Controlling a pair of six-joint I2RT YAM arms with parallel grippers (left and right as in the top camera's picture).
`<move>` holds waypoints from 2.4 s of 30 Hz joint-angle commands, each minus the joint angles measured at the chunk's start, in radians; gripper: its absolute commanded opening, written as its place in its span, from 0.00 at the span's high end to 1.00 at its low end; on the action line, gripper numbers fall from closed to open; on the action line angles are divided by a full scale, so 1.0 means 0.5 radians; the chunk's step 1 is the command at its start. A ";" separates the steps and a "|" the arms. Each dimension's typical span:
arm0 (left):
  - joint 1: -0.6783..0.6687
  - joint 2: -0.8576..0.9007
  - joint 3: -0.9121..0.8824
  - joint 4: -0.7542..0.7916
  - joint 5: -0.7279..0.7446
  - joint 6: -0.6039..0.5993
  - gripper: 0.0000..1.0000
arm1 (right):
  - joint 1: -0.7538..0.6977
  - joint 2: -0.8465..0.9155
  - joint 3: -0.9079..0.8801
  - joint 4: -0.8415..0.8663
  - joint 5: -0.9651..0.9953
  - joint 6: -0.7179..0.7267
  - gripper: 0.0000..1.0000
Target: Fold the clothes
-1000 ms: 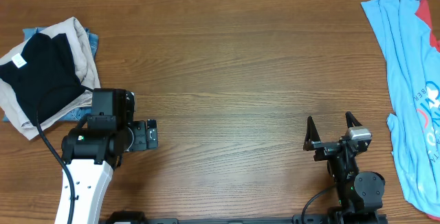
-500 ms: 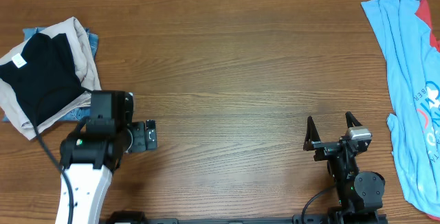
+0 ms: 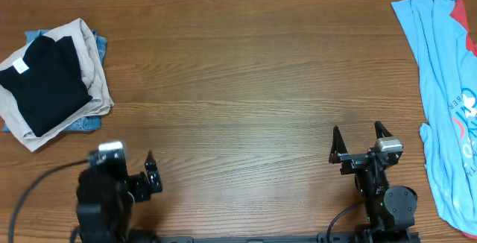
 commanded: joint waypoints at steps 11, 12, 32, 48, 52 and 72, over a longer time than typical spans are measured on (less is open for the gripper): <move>0.008 -0.520 -0.843 1.078 -0.099 0.027 0.00 | 0.007 -0.011 -0.020 0.014 -0.002 -0.014 0.00; 0.008 -0.530 -0.889 1.176 -0.112 0.027 0.00 | 0.007 -0.011 -0.020 0.014 -0.002 -0.014 0.00; 0.009 -0.608 -1.208 1.692 -0.095 0.011 0.00 | 0.007 -0.011 -0.020 0.014 -0.002 -0.014 0.00; 0.009 -0.608 -1.208 1.692 -0.095 0.011 0.00 | 0.007 -0.011 -0.020 0.014 -0.002 -0.014 0.00; 0.009 -0.608 -1.208 1.692 -0.095 0.011 0.00 | 0.007 -0.011 -0.020 0.014 -0.002 -0.014 0.00; 0.009 -0.608 -1.208 1.692 -0.095 0.011 0.00 | 0.007 -0.011 -0.020 0.014 -0.002 -0.014 0.00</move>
